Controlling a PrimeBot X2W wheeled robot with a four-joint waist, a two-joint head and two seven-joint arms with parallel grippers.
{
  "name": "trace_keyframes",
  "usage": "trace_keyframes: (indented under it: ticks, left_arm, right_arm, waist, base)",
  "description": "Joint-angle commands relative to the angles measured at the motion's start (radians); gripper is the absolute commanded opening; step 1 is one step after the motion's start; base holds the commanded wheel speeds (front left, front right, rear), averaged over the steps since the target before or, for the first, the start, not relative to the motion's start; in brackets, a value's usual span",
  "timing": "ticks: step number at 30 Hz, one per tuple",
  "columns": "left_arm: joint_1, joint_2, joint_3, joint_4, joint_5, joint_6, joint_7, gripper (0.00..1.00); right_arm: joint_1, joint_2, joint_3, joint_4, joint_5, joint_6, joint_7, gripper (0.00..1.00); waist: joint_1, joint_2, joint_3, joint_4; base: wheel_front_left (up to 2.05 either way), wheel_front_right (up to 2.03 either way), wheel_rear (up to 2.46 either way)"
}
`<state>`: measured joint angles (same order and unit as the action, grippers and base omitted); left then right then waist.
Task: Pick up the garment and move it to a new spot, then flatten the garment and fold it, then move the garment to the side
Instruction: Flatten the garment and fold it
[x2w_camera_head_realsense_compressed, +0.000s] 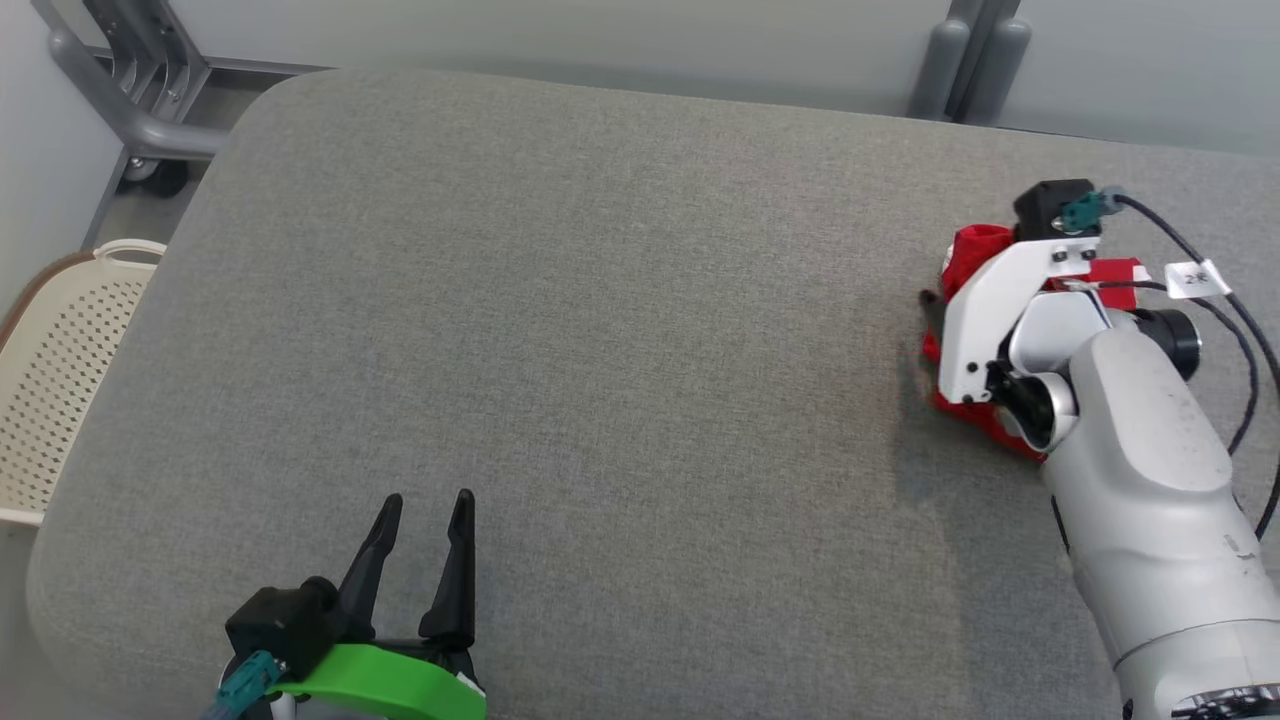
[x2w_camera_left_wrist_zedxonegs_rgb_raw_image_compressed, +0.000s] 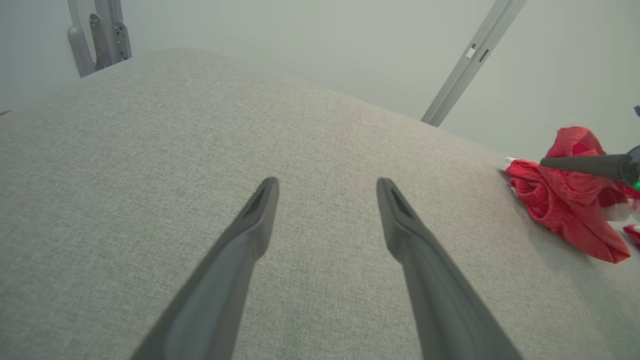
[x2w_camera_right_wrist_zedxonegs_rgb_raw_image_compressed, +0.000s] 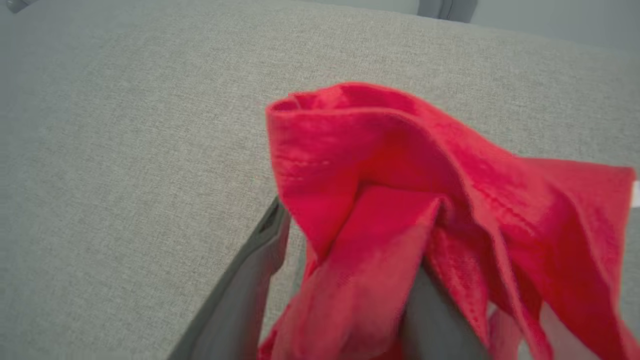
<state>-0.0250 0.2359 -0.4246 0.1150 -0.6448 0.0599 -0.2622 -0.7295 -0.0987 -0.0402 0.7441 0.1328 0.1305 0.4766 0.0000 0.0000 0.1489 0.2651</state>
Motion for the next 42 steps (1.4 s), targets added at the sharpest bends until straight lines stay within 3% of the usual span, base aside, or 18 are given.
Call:
trace_keyframes:
  ticks: [1,8,12,16,22,32,38,42]
  left_arm:
    - [0.007,-0.002,0.010,0.004,0.000,-0.007,-0.003,1.00]
    - [0.035,0.009,0.045,-0.007,0.003,0.010,-0.003,1.00]
    - [0.052,0.016,0.058,-0.009,-0.009,0.015,-0.002,1.00]
    - [0.056,0.016,0.060,-0.017,-0.015,0.016,0.000,1.00]
    - [0.035,0.012,0.056,-0.021,-0.016,0.014,0.001,1.00]
    - [0.023,0.013,0.069,-0.044,-0.010,0.010,-0.001,1.00]
    - [0.007,0.020,0.072,-0.042,-0.004,0.008,-0.001,1.00]
    - [-0.005,0.024,0.068,-0.036,0.001,0.007,0.000,1.00]
  right_arm:
    - [0.004,-0.001,0.044,-0.018,0.019,0.000,0.001,1.00]
    - [0.020,-0.056,0.208,-0.212,0.179,0.000,0.041,1.00]
    - [0.078,-0.106,0.280,-0.381,0.283,0.000,0.119,1.00]
    - [0.135,-0.160,0.313,-0.477,0.315,0.000,0.186,1.00]
    - [0.187,-0.139,0.277,-0.524,0.317,0.000,0.155,1.00]
    - [0.344,-0.112,0.121,-0.645,0.295,0.000,0.094,1.00]
    - [0.359,-0.062,0.060,-0.617,0.265,0.000,0.051,1.00]
    - [0.343,-0.050,0.072,-0.573,0.229,0.000,0.016,1.00]
  waist:
    - [0.0000,0.0000,-0.004,-0.010]
    - [0.0000,0.0000,-0.021,-0.057]
    - [0.0000,0.0000,-0.025,-0.095]
    - [0.0000,0.0000,-0.017,-0.128]
    - [0.0000,0.0000,-0.007,-0.140]
    - [0.0000,0.0000,0.051,-0.150]
    - [0.0000,0.0000,0.077,-0.154]
    - [0.0000,0.0000,0.087,-0.149]
  base:
    - [0.00,0.00,0.00]
    - [0.00,0.00,0.00]
    - [0.00,0.00,0.00]
    - [0.00,0.00,0.00]
    - [0.00,0.00,0.00]
    - [0.00,0.00,0.00]
    - [0.00,0.00,0.00]
    - [0.00,0.00,0.00]
